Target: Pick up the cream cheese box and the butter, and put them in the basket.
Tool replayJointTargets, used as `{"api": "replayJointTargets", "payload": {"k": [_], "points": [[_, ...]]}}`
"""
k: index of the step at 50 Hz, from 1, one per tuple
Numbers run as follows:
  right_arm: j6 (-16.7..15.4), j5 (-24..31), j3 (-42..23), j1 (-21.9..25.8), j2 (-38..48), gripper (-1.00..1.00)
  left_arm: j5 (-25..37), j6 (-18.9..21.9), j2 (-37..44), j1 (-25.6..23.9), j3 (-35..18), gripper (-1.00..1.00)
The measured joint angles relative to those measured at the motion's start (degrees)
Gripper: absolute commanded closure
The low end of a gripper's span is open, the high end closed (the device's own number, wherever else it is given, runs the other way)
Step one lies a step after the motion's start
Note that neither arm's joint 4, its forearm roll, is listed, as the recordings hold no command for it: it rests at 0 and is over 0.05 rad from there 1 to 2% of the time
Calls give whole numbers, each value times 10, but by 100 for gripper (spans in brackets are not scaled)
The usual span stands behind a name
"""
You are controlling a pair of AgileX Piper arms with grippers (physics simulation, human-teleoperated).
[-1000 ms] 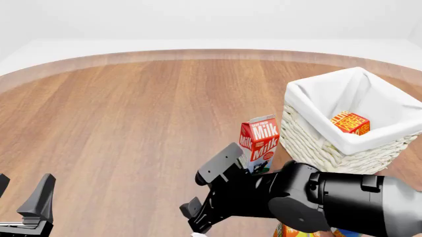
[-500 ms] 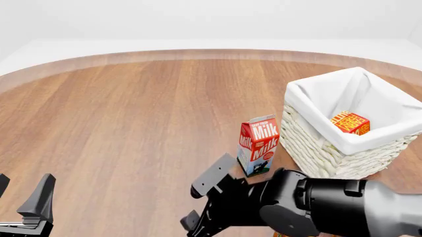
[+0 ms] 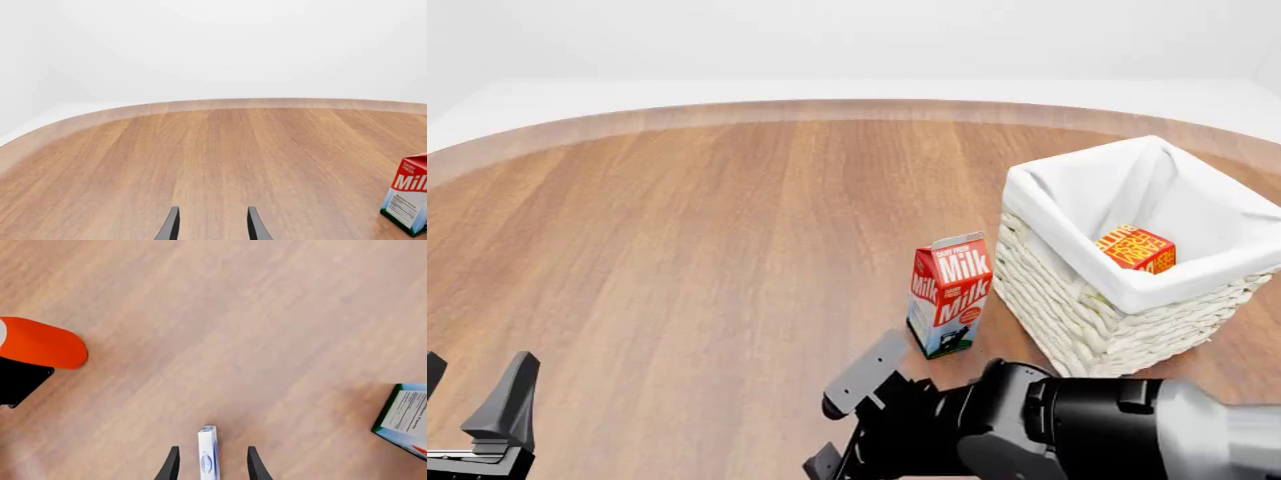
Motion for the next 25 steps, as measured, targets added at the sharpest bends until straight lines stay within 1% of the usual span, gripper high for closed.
{"api": "replayJointTargets", "payload": {"k": [25], "points": [[10,-13,12,9,19,-100,0,0,0,0,0,-100]]}}
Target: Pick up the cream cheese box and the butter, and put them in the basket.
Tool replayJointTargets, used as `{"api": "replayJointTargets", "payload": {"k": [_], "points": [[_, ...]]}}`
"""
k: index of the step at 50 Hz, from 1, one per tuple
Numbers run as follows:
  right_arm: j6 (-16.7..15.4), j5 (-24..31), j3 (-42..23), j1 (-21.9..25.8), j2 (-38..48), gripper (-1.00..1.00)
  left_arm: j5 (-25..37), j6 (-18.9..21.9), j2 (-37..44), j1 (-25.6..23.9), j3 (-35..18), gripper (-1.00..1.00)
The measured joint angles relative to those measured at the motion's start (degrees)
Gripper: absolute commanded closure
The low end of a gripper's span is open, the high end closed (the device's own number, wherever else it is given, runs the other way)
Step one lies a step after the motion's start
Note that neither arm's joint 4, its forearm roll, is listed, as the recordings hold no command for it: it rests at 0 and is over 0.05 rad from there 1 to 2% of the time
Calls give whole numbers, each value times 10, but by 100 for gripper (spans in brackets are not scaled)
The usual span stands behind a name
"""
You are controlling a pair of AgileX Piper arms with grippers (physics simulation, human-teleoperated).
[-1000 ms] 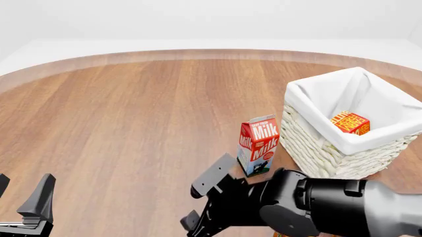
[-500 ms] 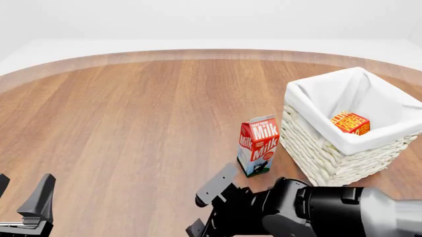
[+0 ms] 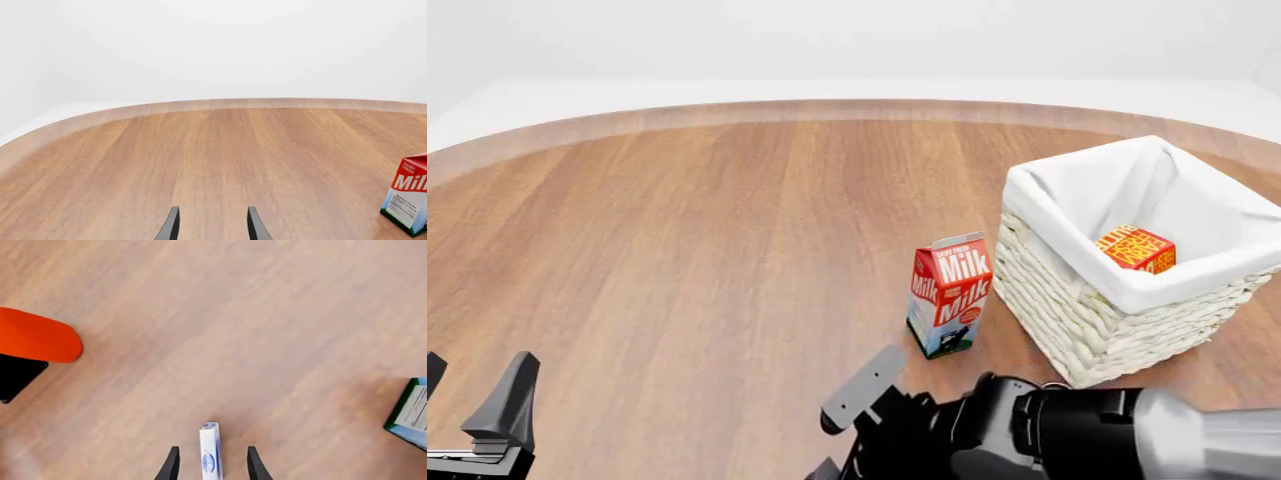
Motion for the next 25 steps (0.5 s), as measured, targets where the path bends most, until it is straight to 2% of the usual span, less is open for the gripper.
{"api": "replayJointTargets", "payload": {"k": [25], "points": [[9,-22,18,-5,21,-100,0,0,0,0,0,-100]]}}
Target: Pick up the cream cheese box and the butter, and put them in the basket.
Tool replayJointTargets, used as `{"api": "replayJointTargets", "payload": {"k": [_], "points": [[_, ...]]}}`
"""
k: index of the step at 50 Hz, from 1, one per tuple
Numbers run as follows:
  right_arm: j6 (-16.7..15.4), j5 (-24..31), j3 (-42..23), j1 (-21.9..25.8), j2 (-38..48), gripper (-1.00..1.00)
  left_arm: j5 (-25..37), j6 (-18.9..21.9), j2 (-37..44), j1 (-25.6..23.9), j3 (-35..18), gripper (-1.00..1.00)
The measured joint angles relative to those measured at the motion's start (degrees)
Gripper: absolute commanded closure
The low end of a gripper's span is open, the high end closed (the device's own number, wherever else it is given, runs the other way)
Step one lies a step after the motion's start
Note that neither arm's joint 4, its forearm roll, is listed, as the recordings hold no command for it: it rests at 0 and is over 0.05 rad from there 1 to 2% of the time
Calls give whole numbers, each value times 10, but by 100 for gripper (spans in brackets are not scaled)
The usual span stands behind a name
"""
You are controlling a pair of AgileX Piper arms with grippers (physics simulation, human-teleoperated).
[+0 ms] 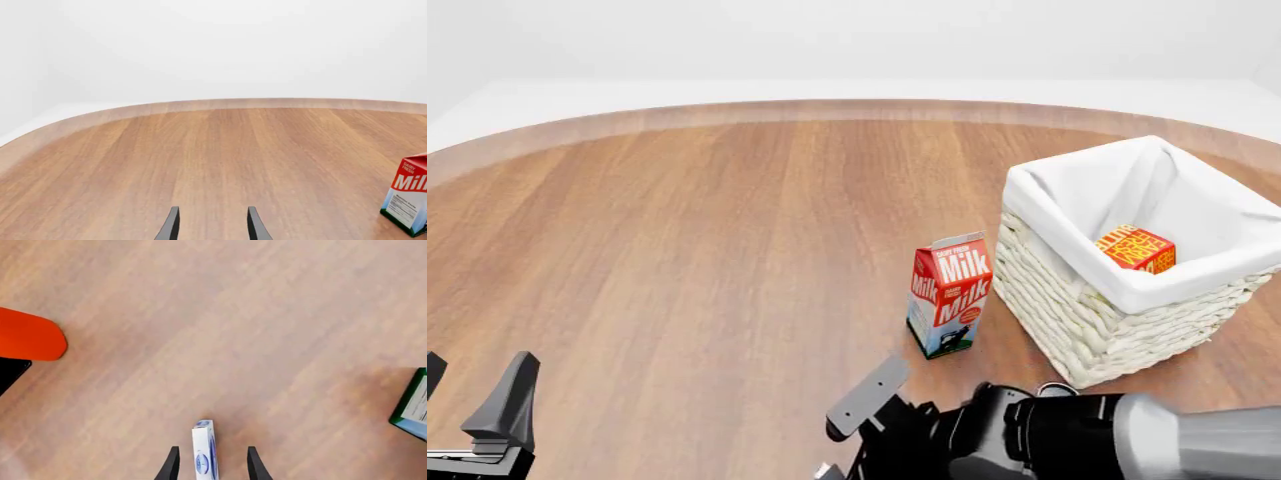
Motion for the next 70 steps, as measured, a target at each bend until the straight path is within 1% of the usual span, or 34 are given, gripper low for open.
{"api": "replayJointTargets", "payload": {"k": [70], "points": [[24,-48,24,10,49,-100,0,0,0,0,0,-100]]}}
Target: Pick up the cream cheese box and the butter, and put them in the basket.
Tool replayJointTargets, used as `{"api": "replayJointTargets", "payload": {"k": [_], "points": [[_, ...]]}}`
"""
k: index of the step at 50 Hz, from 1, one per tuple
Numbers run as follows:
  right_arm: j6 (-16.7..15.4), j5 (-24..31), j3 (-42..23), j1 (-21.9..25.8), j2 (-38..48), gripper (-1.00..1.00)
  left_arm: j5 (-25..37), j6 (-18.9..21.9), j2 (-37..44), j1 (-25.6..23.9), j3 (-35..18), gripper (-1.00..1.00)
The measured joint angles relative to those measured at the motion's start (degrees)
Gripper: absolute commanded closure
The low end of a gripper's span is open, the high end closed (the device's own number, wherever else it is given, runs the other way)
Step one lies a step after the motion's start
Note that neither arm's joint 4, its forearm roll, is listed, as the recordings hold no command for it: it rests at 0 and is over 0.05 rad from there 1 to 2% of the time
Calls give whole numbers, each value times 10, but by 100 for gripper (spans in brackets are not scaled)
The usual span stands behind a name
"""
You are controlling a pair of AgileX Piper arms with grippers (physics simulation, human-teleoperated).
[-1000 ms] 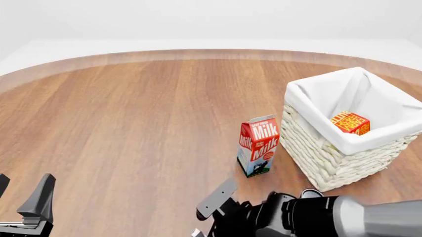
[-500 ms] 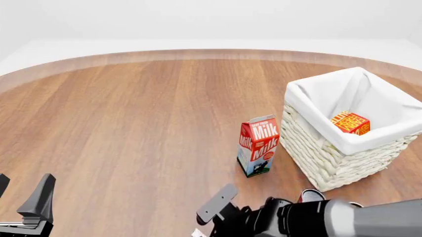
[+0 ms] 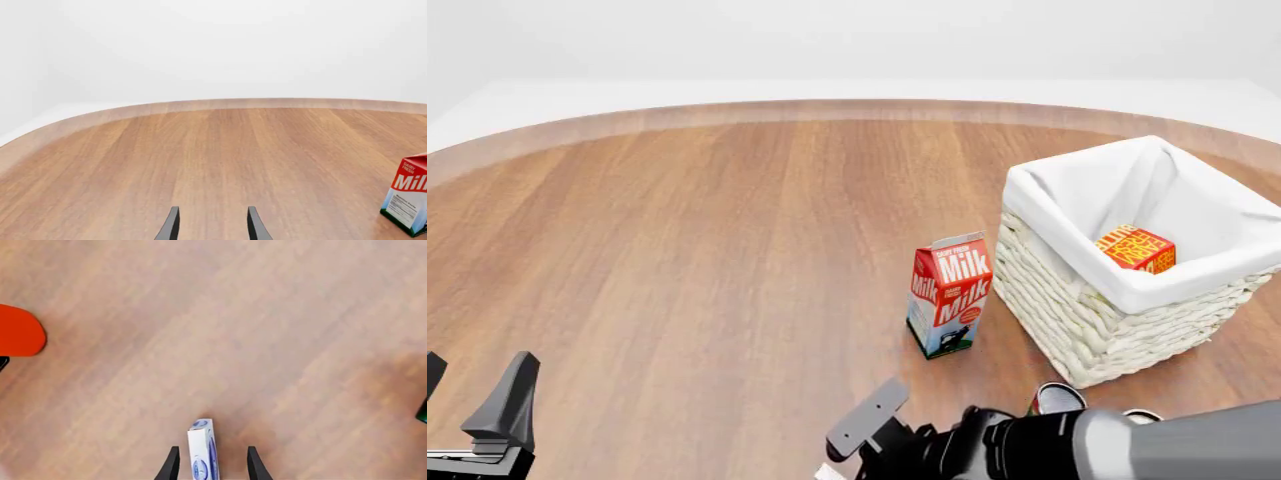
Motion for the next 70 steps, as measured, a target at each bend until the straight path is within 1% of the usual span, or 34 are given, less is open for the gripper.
{"api": "replayJointTargets", "payload": {"k": [16,17,37,49,70], "points": [[3,-8,4,1,6,-100,0,0,0,0,0,-100],[3,-9,4,1,6,100,0,0,0,0,0,-100],[-11,0,-1,-7,-2,100,0,0,0,0,0,-100],[-15,11,-8,-3,-12,100,0,0,0,0,0,-100],[-46,85,-68,4,-86,100,0,0,0,0,0,-100]]}}
